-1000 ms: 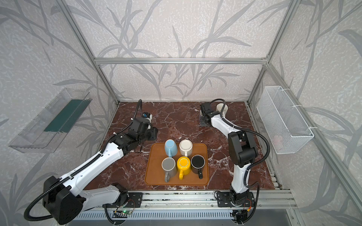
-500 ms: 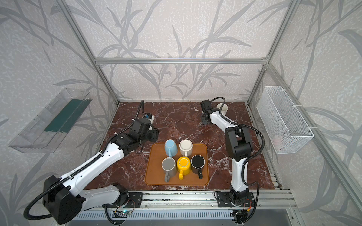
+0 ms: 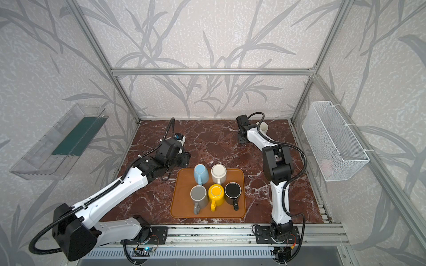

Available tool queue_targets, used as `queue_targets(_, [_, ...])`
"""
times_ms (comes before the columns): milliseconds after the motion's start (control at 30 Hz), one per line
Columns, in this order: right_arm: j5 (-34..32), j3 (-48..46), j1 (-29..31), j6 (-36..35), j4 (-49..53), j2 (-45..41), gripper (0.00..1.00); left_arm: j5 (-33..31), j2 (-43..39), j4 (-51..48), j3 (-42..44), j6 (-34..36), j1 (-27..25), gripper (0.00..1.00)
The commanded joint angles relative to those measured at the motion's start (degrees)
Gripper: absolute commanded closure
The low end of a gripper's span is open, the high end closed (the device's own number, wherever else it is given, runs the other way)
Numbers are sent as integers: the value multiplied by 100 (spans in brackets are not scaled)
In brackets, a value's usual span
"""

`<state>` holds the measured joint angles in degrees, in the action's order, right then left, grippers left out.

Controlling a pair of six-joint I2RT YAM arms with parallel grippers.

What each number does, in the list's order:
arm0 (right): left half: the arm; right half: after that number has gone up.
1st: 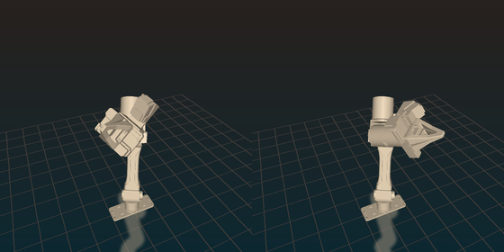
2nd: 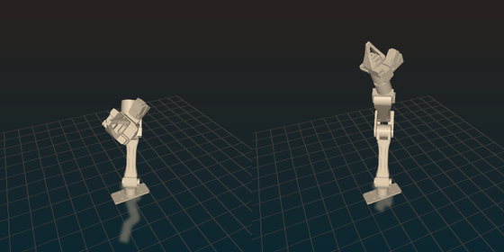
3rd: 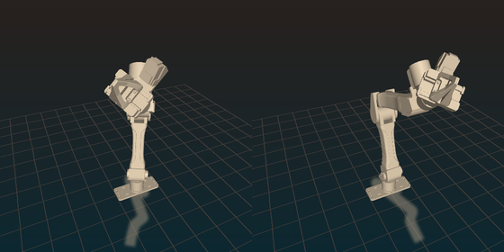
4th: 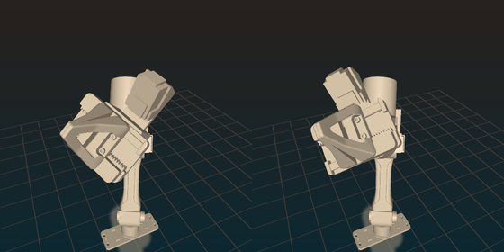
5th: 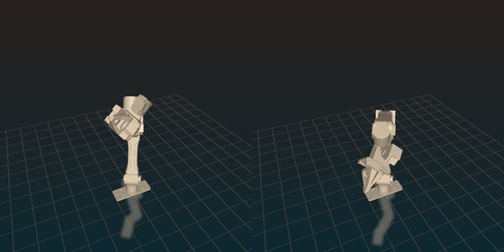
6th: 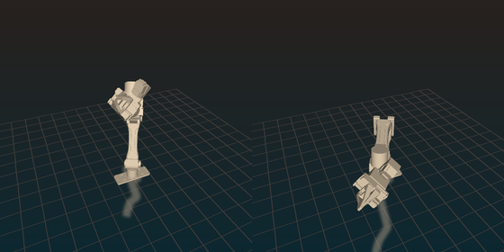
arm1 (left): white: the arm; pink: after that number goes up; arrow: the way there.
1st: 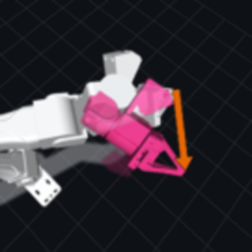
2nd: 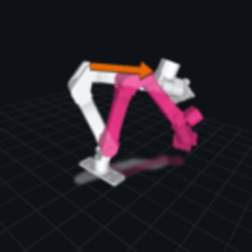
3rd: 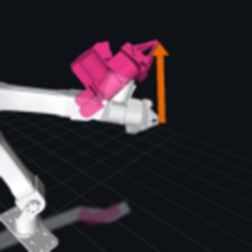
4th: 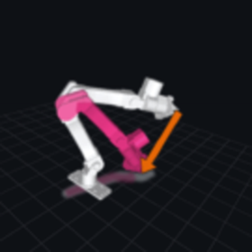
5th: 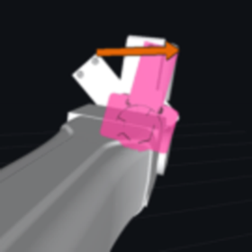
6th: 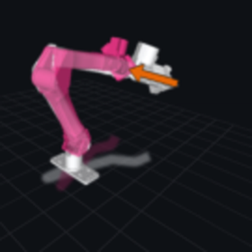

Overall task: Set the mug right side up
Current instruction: 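Lower the lavender mug upright beside the white mug with the right gripper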

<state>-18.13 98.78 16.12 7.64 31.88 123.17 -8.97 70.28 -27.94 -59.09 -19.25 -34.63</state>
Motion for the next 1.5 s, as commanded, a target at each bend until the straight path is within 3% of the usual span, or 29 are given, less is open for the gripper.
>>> queue_targets(0, [-190,333,-55,32,-27,21,100,-117,8,-185,-173,120,-33,51])
queue_targets(700, [-383,1155,-74,136,613,565,100,-197,-9,-352,-274,202,-81,50])
queue_targets(1100, [-375,1127,-110,218,707,598,100,-237,-102,-396,-217,202,-110,50])
queue_targets(1467, [-121,1011,-153,479,657,554,82,-300,-83,-420,-199,184,-157,50])
